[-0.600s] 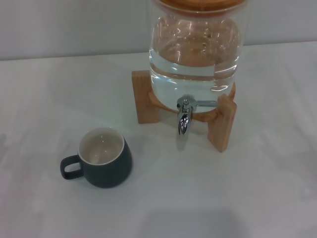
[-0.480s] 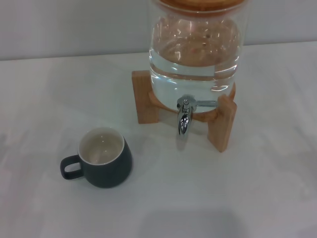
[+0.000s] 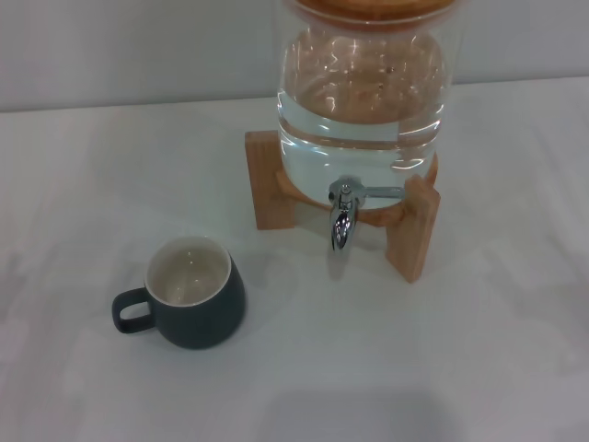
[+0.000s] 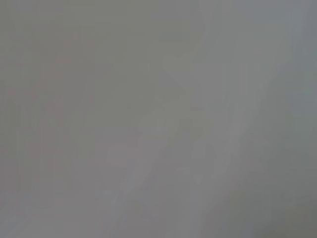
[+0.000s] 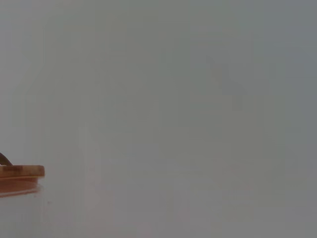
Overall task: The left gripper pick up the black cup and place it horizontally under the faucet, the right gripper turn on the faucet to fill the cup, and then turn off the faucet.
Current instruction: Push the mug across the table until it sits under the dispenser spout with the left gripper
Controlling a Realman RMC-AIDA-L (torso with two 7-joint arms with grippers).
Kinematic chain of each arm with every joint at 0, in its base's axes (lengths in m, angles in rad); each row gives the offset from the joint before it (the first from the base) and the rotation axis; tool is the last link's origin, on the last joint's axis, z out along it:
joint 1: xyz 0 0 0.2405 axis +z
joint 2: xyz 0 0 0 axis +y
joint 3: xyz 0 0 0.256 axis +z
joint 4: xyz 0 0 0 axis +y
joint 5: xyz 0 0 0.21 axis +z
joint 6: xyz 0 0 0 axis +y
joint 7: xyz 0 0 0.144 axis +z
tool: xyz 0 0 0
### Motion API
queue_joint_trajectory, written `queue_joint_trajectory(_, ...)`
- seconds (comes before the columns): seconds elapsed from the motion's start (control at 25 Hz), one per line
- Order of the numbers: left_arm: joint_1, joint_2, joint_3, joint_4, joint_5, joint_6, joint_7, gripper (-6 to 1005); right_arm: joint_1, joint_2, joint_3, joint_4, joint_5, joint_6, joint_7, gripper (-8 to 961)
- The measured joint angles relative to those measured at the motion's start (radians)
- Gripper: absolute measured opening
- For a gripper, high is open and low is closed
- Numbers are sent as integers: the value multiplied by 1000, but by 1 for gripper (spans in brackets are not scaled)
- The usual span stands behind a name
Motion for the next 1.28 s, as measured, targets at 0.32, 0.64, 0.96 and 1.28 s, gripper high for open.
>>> queue_joint_trajectory(0.32,73,-6,0,199,282,-14,-253,888,-19,-1,14,-78,11,-8,26,842)
queue_joint_trajectory(0.64,164,-11,0,365,467,-73,-503,889,-11,-2,52,-145,13,-28,41,842)
queue_joint_trajectory(0.96,173,-12,0,387,564,-71,-543,889,16,-2,52,-169,13,-43,43,842)
queue_joint_trajectory(1.28,92,-14,3,383,686,-53,-544,888,22,-3,51,-170,13,-40,43,842)
